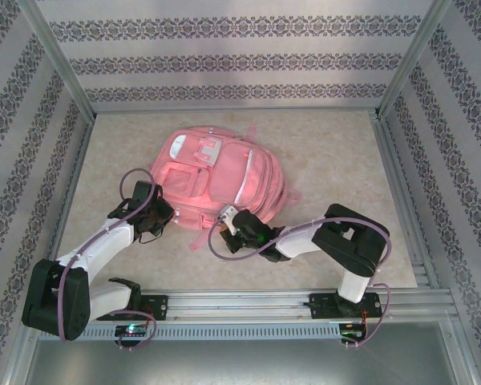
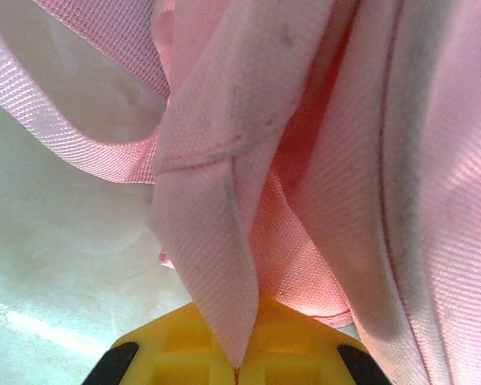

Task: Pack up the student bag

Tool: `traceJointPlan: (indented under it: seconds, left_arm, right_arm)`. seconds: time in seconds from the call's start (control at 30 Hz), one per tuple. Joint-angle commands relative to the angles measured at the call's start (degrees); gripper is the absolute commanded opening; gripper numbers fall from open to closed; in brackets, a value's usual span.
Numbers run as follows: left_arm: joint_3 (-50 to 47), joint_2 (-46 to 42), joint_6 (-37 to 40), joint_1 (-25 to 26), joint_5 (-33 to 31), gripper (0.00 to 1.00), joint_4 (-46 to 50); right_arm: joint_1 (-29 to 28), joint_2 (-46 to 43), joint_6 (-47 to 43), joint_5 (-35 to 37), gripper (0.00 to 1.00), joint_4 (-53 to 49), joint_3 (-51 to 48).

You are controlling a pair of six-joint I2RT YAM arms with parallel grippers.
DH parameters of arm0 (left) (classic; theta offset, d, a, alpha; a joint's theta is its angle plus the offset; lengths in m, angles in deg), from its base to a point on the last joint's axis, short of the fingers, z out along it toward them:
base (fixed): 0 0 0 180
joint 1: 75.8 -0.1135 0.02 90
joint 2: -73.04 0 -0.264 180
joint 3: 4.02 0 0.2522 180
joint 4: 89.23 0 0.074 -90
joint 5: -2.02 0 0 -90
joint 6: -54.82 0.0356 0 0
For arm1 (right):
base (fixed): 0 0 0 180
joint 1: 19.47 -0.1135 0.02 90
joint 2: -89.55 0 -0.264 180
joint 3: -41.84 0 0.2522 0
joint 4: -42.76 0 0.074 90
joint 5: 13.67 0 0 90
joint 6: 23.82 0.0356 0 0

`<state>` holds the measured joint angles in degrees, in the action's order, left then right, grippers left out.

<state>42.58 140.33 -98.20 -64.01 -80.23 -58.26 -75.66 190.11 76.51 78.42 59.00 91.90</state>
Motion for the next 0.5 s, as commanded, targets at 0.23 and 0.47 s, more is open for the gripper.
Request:
traceJointPlan:
  seconds: [0.23,0.47]
  left_arm:
    - [0.99,-1.52,1.76,-2.19,-4.04,0.0,5.9]
    - [3.11,-0.88,4.78,-2.21,-4.86,0.0,7.01]
  right_arm:
    - [2.79,-10.21,0.65,4.5,0.0,-9.68,-7.65]
    - [4.01,-18.86,1.73,7.15,0.0,-17.57,-11.53]
